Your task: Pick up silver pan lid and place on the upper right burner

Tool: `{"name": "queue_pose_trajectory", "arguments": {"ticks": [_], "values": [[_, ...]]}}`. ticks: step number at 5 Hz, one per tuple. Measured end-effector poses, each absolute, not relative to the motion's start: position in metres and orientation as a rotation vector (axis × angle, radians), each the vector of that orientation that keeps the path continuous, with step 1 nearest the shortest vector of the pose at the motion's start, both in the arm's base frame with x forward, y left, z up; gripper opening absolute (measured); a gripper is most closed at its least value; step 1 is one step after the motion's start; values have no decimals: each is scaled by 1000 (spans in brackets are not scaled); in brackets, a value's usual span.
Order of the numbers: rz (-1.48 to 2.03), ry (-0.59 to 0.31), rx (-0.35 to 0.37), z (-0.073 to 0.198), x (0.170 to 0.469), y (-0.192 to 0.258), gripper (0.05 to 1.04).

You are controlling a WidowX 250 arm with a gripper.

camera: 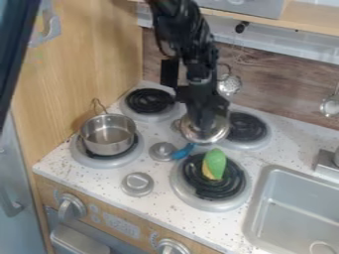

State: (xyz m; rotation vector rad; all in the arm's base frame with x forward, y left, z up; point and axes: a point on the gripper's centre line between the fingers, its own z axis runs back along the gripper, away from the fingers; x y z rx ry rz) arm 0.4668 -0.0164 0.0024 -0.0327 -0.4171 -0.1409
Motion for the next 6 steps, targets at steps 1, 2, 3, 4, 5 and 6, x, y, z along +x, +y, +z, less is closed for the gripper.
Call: {"name": "queue_pose_trajectory", "arguments": {"ticks": [1,2,3,4,5,6], "values": [[-160,-454,-60,-13,473,-35,241],[-171,-469,-116,-19,489,-45,241],[-184,-474,-144,-19,504,-55,241],[-200,-481,-149,-19,516,-67,241],[-199,-507,-138,-15,530,-67,241],[-201,-531,-119,-11,542,-66,241]]}}
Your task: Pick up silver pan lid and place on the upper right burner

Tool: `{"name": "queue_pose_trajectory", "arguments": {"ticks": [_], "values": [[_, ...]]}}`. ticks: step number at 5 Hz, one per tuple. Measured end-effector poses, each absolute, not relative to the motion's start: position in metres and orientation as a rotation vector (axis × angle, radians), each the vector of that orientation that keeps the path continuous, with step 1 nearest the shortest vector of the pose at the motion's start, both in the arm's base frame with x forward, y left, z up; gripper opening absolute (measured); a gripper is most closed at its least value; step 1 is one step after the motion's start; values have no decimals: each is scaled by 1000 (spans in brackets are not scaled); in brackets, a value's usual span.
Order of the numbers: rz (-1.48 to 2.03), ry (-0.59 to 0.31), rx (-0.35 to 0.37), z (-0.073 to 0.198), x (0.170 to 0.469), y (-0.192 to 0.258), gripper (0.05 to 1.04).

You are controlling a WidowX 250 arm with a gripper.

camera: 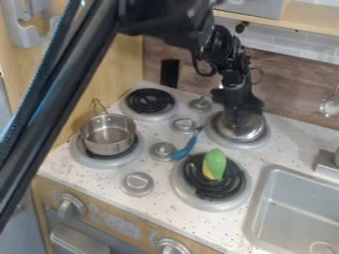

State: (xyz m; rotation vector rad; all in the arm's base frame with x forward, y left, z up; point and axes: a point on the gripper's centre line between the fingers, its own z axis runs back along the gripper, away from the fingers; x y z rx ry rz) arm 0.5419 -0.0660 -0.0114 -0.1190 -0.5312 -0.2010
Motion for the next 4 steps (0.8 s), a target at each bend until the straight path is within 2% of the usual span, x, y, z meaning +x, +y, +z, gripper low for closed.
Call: {"name": "queue_pose_trajectory", "arguments": {"ticks": [1,3,4], "values": [[-197,-534,-104,-13,550,-66,298],[-184,-508,-123,-25,550,-69,873],[-181,-523,-125,-25,546,-69,1009]]}}
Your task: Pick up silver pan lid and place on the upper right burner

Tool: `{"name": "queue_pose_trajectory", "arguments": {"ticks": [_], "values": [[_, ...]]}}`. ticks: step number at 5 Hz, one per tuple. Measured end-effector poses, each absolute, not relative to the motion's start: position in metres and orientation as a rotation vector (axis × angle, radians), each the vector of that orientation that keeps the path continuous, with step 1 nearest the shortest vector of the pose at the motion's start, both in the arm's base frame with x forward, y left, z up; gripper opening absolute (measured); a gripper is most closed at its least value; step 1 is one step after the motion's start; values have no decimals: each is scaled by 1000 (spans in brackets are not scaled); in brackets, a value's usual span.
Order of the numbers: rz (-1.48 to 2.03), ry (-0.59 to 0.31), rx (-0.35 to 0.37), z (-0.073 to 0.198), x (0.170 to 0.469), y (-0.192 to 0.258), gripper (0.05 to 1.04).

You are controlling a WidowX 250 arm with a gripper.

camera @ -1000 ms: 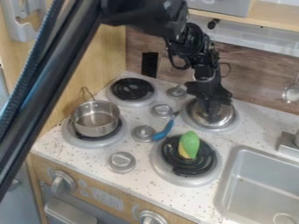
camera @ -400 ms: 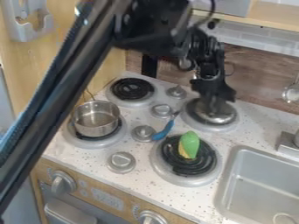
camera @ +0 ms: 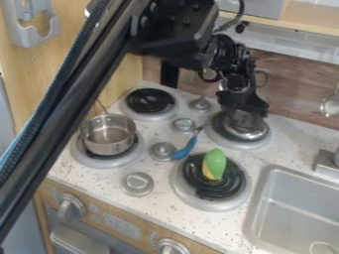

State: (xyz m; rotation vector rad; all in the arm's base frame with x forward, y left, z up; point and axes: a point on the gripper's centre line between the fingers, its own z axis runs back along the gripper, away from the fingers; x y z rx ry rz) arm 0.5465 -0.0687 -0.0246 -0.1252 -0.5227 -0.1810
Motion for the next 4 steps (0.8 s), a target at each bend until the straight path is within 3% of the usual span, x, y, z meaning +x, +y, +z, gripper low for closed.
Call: {"name": "queue_pose_trajectory", "arguments": {"ticks": [1,3,4], "values": [[-170,-486,-134,-19,521,-63,1005],[-109,-455,-62,17,472,-29,998],[-79,-355,-46,29,455,-3,999]]}}
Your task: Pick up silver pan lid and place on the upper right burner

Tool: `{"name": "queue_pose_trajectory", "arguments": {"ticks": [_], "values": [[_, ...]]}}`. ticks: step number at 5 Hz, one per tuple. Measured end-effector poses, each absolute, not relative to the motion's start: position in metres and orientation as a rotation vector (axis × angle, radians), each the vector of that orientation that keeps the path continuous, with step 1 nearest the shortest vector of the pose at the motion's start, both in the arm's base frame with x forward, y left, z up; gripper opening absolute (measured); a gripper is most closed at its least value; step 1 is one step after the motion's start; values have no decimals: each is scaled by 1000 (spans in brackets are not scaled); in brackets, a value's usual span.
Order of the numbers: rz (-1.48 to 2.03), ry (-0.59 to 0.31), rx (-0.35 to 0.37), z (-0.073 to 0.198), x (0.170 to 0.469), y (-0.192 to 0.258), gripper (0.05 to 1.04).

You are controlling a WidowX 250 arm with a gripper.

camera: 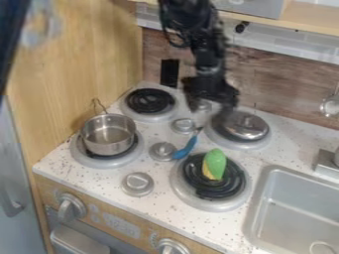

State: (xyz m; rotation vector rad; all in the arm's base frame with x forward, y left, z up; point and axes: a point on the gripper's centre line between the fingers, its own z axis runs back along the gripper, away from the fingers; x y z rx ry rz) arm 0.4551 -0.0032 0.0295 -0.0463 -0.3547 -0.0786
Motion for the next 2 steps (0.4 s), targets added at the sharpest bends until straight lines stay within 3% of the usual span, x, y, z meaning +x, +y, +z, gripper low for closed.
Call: {"name": "queue_pose_trajectory", "arguments": {"ticks": [1,2], "values": [[-87,-179,-11,53,442,7,998],[-106,-48,-37,67,428,9,998]]}}
